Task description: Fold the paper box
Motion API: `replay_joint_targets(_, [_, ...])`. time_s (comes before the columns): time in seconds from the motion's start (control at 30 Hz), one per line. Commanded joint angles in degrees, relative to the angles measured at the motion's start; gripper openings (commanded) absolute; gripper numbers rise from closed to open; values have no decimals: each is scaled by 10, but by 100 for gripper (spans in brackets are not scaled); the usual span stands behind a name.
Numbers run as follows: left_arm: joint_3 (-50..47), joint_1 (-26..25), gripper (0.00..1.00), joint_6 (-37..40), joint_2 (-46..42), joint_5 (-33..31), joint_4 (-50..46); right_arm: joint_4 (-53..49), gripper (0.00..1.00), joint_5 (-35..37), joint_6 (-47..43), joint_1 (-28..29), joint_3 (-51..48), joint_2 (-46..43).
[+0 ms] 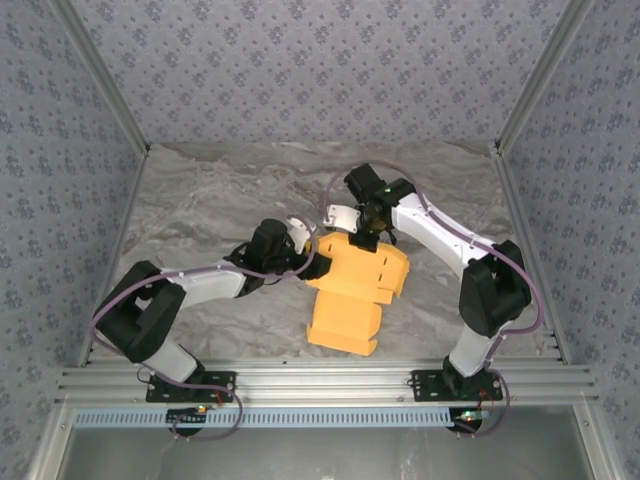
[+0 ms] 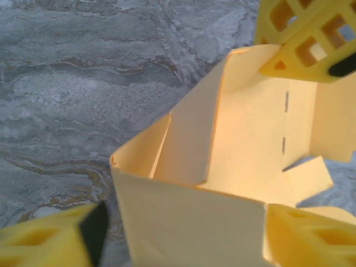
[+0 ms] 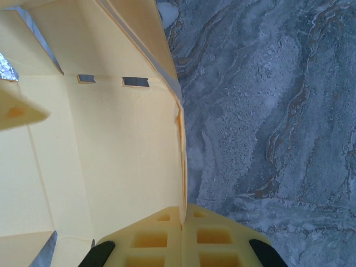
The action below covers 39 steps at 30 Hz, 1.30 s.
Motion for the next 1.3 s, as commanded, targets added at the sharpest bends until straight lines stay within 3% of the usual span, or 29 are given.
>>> replay_joint_targets(0.0, [-4, 0, 54, 16, -14, -45, 18, 1, 2, -15, 8, -9, -12, -22])
replay_joint_targets(0.1, [-23, 0, 42, 23, -37, -58, 34, 9, 2, -12, 5, -14, -29, -34])
replay_joint_targets(0.23, [-29, 5, 12, 30, -43, -40, 35, 32, 5, -21, 7, -13, -45, -48])
replay_joint_targets(0.3, [-23, 7, 4, 30, -32, -26, 27, 47, 8, -31, 11, -10, -55, -55])
replay_joint_targets(0.37, [-24, 8, 4, 25, -25, -24, 33, 59, 11, -36, 12, -6, -64, -60])
replay_joint_targets(0.47, [-30, 12, 0, 17, -27, -28, 44, 95, 23, -25, 34, -7, -81, -72])
replay_joint_targets(0.53, [-40, 17, 0, 2, -30, -30, 61, 133, 32, -6, 84, -10, -98, -88])
replay_joint_targets(0.73, [-75, 30, 0, -91, -29, -36, 121, 312, 40, -61, 291, -44, -207, -200])
replay_joint_targets(0.9, [-79, 32, 0, -153, -14, -61, 140, 376, 47, -21, 415, -54, -274, -283])
replay_joint_targets(1.0, [-80, 37, 0, -194, -13, -89, 145, 354, 48, -44, 434, -32, -293, -298])
replay_joint_targets(1.17, [-87, 52, 0, -258, -12, -86, 184, 369, 50, -22, 516, 53, -340, -286])
replay_joint_targets(1.27, [-86, 51, 0, -268, -6, -82, 188, 415, 68, 1, 560, 100, -366, -263])
